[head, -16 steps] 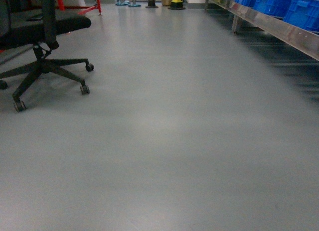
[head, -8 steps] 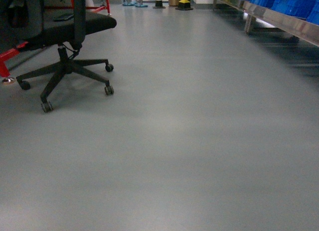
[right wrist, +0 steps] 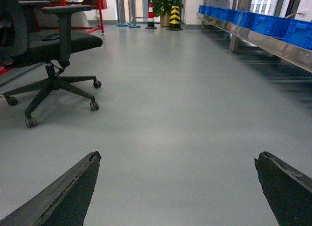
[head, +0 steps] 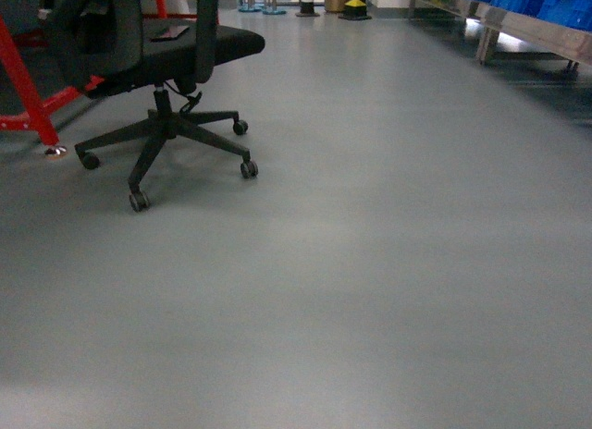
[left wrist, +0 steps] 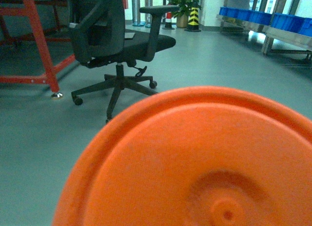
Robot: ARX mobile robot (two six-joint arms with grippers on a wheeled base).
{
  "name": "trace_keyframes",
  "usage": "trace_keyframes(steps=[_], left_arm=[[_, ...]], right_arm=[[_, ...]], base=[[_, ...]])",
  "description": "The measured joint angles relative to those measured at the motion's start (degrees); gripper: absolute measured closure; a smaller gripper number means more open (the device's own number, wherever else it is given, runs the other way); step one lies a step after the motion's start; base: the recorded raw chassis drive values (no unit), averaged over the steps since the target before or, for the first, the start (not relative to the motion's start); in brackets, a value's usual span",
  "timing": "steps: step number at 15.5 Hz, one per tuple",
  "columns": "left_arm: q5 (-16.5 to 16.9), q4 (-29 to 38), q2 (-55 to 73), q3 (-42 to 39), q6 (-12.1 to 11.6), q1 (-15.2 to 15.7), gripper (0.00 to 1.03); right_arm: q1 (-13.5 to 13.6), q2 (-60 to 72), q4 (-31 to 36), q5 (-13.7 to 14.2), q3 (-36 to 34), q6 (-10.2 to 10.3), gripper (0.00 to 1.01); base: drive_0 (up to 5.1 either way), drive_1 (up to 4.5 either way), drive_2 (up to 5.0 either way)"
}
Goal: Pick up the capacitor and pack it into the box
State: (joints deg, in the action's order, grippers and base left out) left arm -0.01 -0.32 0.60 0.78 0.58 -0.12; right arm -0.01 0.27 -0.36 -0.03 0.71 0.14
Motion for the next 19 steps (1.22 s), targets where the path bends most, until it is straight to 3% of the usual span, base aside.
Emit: trace_keyframes(steps=[19], left_arm=[[0.0, 0.0, 0.0, 0.0, 0.02, 0.0, 0.6]], right_arm=[[0.0, 0.0, -0.07, 0.0, 0.0, 0.0, 0.03]], base=[[-5.0, 2.43, 2.4]])
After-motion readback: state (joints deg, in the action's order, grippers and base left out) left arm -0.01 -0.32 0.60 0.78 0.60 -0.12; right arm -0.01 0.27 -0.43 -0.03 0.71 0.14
